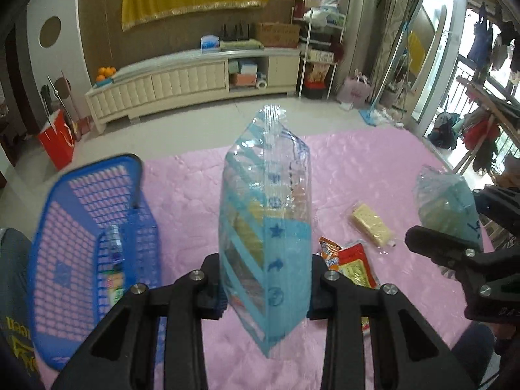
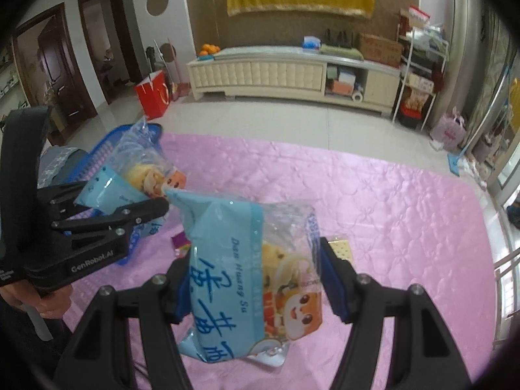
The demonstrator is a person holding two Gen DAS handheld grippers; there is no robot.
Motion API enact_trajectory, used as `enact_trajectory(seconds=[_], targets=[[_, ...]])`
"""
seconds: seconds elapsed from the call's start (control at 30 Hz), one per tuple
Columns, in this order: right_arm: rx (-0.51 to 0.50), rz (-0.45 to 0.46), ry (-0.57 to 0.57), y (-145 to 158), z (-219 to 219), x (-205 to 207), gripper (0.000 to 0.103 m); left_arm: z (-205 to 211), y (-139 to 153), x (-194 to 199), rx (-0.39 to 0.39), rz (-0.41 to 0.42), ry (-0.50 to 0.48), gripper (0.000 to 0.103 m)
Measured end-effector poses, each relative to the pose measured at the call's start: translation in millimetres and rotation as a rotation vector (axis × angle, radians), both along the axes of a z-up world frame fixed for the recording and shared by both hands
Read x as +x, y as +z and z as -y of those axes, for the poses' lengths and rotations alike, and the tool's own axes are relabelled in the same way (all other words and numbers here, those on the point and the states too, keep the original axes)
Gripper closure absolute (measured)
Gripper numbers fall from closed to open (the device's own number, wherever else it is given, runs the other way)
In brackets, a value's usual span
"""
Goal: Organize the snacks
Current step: 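Lift both held bags and carry them toward the blue basket, then lower the Dan Huang Su bag into the basket and open the right tool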
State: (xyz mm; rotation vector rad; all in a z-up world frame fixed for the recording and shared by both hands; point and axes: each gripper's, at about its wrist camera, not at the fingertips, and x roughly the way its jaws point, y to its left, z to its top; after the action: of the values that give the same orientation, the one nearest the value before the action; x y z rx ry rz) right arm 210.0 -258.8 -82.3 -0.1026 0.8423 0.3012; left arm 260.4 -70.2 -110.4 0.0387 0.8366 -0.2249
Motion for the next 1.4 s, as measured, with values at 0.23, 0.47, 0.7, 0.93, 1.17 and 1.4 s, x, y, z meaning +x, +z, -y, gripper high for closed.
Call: enact_trajectory(seconds=[0.23,0.47,0.7,0.93,1.17,1.4], targets=[[-0.019,0.067,0.015,27.2,-31.4,-34.0,0.033,-32.4,34.2,-48.6,-0.011,0.06,-0.003,0.072],[0.02,0.098,0.039,42.4,-61.2,-60.1,0.033,-76.7,53.5,-93.9,0.031,0.091,0.005,0.072],[0.016,0.13,0.096,51.0,-105.6,-65.3,0.033,-133.8,69.5,-120.8,0.046,0.116,0.074,0.072],[0.034,0.128,0.162,47.9,-153.7,-56.2,0.033,-178.0,74.0,-126.4,0.079,0.105,0.114,0.072],[0.028,0.108,0.21,37.4,-191.2,-39.3,0.033,-209.7,64.3,-110.1,0.105,0.071,0.138,0.072],[-0.012,0.057,0.246,16.0,-216.1,-16.3,0.033,-227.0,44.9,-83.9,0.071,0.033,0.149,0.072]])
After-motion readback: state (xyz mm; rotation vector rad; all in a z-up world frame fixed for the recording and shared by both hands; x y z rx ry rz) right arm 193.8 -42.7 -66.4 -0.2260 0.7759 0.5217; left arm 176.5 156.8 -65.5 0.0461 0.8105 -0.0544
